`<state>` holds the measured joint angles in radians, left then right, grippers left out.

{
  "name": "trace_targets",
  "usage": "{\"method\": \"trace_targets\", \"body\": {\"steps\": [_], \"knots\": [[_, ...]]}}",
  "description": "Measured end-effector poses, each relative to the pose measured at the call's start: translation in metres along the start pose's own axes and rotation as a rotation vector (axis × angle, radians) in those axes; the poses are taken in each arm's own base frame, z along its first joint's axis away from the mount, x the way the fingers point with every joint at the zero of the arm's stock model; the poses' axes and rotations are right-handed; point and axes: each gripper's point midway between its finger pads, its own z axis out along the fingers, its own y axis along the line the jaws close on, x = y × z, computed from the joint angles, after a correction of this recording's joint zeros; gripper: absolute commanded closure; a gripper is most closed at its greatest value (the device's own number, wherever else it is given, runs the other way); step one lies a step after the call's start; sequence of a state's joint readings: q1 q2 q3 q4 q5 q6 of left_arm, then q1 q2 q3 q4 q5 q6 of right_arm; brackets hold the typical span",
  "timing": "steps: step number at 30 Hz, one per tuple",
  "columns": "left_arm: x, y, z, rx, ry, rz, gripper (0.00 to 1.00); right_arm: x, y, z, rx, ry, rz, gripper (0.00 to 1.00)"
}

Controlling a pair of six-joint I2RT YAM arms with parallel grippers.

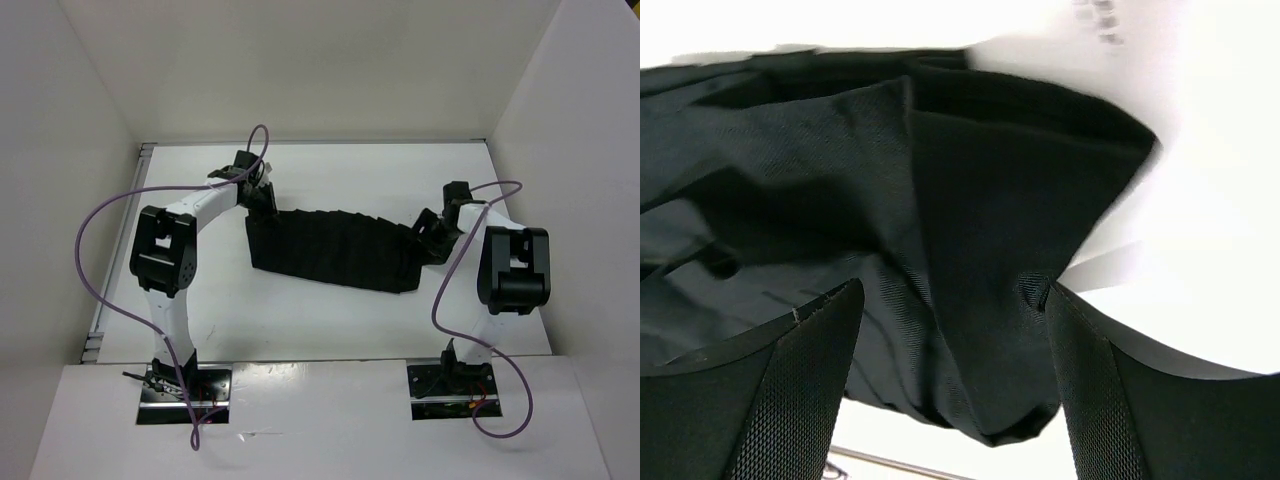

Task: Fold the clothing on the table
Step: Fold the skirt

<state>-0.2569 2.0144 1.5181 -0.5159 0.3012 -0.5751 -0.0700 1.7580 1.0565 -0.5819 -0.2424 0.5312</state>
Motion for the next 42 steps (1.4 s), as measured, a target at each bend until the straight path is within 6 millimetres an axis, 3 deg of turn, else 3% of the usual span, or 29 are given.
{"method": "trace_targets", "body": {"steps": [7, 10, 13, 14, 16, 20, 27, 30, 33, 36, 42], "knots": [[-0.001, 0.002, 0.0, -0.001, -0.002, -0.004, 0.92, 0.009, 0.021, 0.003, -0.136, 0.049, -0.015, 0.22], [-0.001, 0.002, 0.0, -0.001, -0.003, -0.004, 0.92, 0.012, 0.028, 0.005, -0.182, 0.077, -0.017, 0.28], [-0.001, 0.001, 0.0, 0.005, -0.003, -0.003, 0.92, 0.015, 0.031, 0.011, -0.205, 0.106, -0.024, 0.63], [-0.001, 0.0, 0.0, 0.012, 0.0, -0.003, 0.92, 0.017, 0.032, 0.015, -0.209, 0.121, -0.023, 0.86], [0.002, -0.004, 0.0, 0.032, 0.012, 0.0, 0.89, 0.021, 0.034, 0.022, -0.212, 0.146, -0.025, 1.0], [0.013, -0.024, -0.001, 0.113, 0.055, 0.043, 0.81, 0.025, 0.038, 0.024, -0.216, 0.163, -0.029, 1.0], [0.051, -0.107, -0.012, 0.349, 0.162, 0.222, 0.84, 0.025, 0.038, 0.024, -0.212, 0.162, -0.033, 1.0], [0.072, -0.131, -0.013, 0.417, 0.215, 0.285, 0.85, 0.025, 0.038, 0.024, -0.207, 0.161, -0.035, 1.0], [0.085, -0.132, 0.001, 0.41, 0.264, 0.293, 0.86, 0.025, 0.038, 0.024, -0.207, 0.161, -0.036, 1.0], [0.091, -0.115, 0.023, 0.343, 0.296, 0.269, 0.89, 0.025, 0.038, 0.024, -0.207, 0.16, -0.038, 1.0], [0.084, -0.092, 0.056, 0.234, 0.284, 0.237, 0.89, 0.025, 0.038, 0.022, -0.201, 0.154, -0.043, 1.0]]}}
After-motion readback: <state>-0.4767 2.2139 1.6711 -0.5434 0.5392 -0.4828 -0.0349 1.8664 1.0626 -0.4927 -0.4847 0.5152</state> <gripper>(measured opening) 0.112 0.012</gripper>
